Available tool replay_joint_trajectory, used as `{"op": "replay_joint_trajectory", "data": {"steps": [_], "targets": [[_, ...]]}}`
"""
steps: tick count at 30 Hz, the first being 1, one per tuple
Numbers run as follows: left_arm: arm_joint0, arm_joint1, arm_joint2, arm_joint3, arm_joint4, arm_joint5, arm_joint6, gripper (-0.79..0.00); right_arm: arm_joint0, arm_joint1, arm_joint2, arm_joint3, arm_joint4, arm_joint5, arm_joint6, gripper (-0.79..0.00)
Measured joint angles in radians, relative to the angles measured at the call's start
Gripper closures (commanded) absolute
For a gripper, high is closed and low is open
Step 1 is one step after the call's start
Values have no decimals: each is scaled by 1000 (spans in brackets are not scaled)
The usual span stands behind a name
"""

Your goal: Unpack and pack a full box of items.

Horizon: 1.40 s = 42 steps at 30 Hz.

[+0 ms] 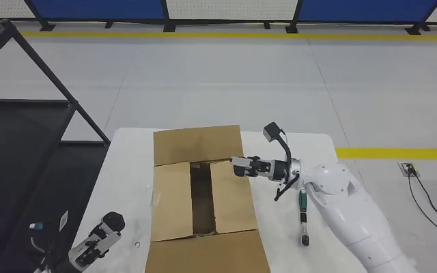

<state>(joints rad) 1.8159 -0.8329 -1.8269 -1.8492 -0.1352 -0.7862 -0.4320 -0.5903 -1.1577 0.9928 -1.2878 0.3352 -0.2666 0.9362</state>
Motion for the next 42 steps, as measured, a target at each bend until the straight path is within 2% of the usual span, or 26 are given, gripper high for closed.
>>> {"op": "replay_joint_trajectory", "data": {"steps": [6,12,18,28,34,42], "targets": [[-1,0,0,0,-1,1,0,-785,-6,-1,-4,-5,1,2,-4,-785],[-23,-8,6,-8,28,72,42,-785,29,-35,-120,3,-13,68,39,-785],[-23,-17,3,-17,46,91,74,-785,100,-93,-247,101,31,65,78,-785],[-19,-29,-7,-14,48,93,75,-785,204,-214,-414,292,113,36,100,-785],[-7,-34,-16,-11,52,90,66,-785,251,-271,-437,362,179,-40,133,-785],[-5,-41,-16,-31,63,99,40,-785,295,-318,-432,352,248,-109,180,-785]]}}
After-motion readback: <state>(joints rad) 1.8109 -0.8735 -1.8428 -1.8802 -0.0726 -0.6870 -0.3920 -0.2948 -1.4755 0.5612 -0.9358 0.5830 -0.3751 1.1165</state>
